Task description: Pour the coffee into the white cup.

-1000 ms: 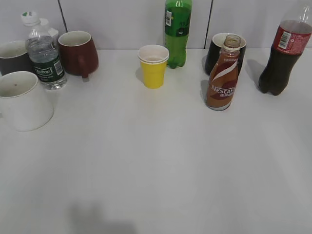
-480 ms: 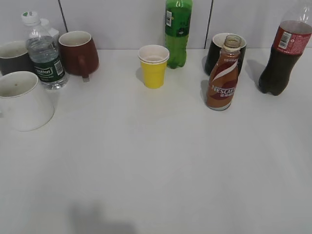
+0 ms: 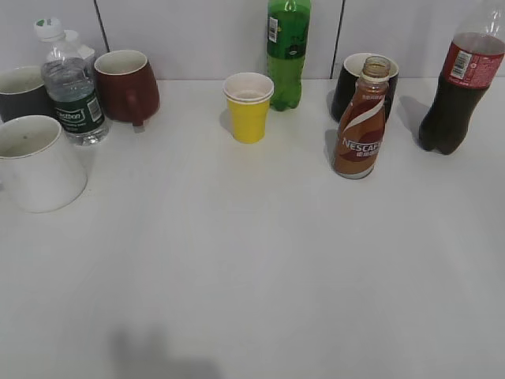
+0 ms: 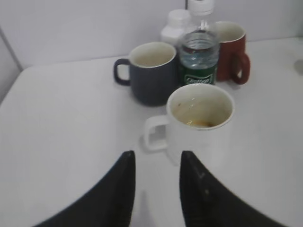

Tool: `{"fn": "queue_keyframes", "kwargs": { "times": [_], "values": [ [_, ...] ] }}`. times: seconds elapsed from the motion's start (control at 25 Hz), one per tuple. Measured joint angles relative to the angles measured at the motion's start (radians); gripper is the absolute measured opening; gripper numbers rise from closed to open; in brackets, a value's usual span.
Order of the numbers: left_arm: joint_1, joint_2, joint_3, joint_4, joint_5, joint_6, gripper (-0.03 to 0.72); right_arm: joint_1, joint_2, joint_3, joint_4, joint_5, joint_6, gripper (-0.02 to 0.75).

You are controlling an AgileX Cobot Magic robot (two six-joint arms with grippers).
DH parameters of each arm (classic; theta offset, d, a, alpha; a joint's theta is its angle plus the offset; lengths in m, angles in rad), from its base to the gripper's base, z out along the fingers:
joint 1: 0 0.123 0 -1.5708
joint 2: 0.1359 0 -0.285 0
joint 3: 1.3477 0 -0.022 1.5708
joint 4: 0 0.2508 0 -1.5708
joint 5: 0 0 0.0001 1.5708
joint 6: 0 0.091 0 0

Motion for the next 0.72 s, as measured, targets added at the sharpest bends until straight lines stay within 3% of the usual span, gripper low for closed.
{"fn": "queue_keyframes", "kwargs": {
  "times": [0.2,0.36,0.72],
  "values": [
    [0.0,0.118,0.18,-0.052,-0.437,0.0,0.252,0.0,0.0,0.0,0.0,0.0,0.0,0.588],
    [0.0,0.201,0.242,-0.16,-0.589,0.0,0.267,0.0,0.0,0.0,0.0,0.0,0.0,0.588],
    [0.0,0.487,0.26,-0.176,-0.812,0.0,0.34,0.0,0.0,0.0,0.0,0.0,0.0,0.588]
  ]
}}
